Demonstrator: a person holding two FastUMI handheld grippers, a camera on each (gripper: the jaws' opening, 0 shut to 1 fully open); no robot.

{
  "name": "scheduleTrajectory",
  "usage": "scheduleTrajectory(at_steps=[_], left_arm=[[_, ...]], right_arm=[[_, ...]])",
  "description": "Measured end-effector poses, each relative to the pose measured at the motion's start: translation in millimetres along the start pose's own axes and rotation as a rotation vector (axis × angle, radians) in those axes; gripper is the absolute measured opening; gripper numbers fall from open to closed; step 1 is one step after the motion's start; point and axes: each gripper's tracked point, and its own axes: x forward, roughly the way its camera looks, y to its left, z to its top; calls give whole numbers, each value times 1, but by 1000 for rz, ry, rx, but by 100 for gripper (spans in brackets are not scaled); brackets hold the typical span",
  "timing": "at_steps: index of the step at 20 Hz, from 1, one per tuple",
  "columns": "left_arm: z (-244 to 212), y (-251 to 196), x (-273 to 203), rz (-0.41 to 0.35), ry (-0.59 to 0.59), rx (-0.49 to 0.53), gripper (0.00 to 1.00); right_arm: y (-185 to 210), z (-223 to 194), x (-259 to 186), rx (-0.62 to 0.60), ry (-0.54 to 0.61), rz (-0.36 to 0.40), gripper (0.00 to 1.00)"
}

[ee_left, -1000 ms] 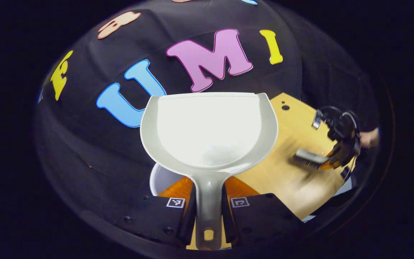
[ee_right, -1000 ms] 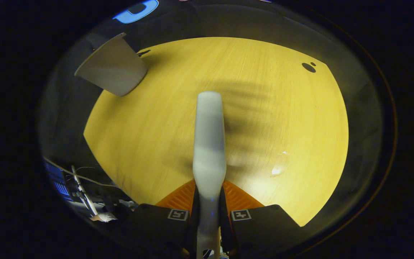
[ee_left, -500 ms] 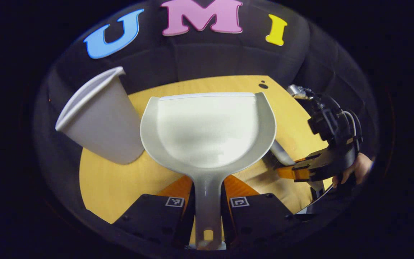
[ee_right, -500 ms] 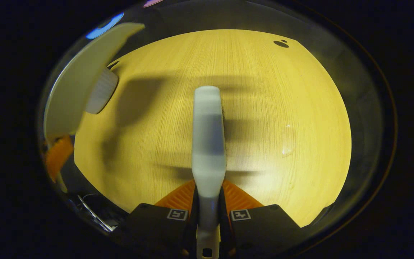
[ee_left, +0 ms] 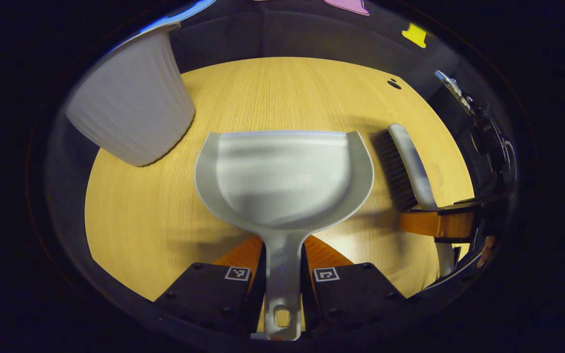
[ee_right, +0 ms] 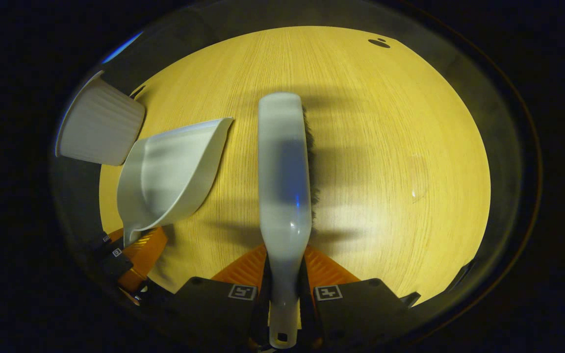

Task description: Pick up the small broom and dustpan from the desktop, sweep the trash into the dustpan with the broom, and then empty the trash into the garbage bin.

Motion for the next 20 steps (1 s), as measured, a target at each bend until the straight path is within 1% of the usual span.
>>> scheduleTrajectory(at_steps=[1,2,3,4,5,6,7,8,9,10,12,13,14,15,16,17,19,20], left_arm=[[0,0,-1,7,9,7,29],[-1,0,-1,14,24,8,30],[-4,1,0,24,52,7,29],[-8,0,0,27,72,1,31],[-11,-1,-2,27,97,-6,30],[-9,-1,-3,30,90,-2,29],[-8,0,-1,30,91,6,30],[-10,0,-1,34,103,6,30],[-11,0,-2,35,109,7,31],[-10,1,-2,35,113,6,31],[-8,-1,-5,22,100,9,32],[-6,0,-10,23,85,17,48],[-4,1,-16,21,67,24,61],[-4,2,-26,26,45,30,72],[-2,4,-39,39,9,38,74],[1,7,-53,51,-32,52,75],[10,10,-90,60,-134,79,75],[17,9,-113,54,-195,83,74]], right_arm=[[0,1,2,-4,1,-6,29],[1,1,3,-2,5,-11,29],[0,2,4,11,11,-17,29],[0,1,4,23,25,-21,29],[0,2,4,27,28,-23,29],[0,3,4,18,34,-26,29],[-1,3,4,2,27,-30,29],[-5,3,4,-18,24,-40,34],[-9,2,2,-35,23,-52,30],[-13,3,-1,-48,19,-62,30],[-15,3,-8,-104,-13,-88,41],[-16,7,-15,-133,-40,-96,53],[-15,12,-22,-147,-72,-91,59],[-13,14,-34,-147,-110,-82,62],[-9,17,-48,-140,-155,-67,67],[-7,24,-66,-132,-214,-59,89],[-4,36,-109,-125,-345,-46,97],[-5,43,-133,-127,-415,-47,98]])
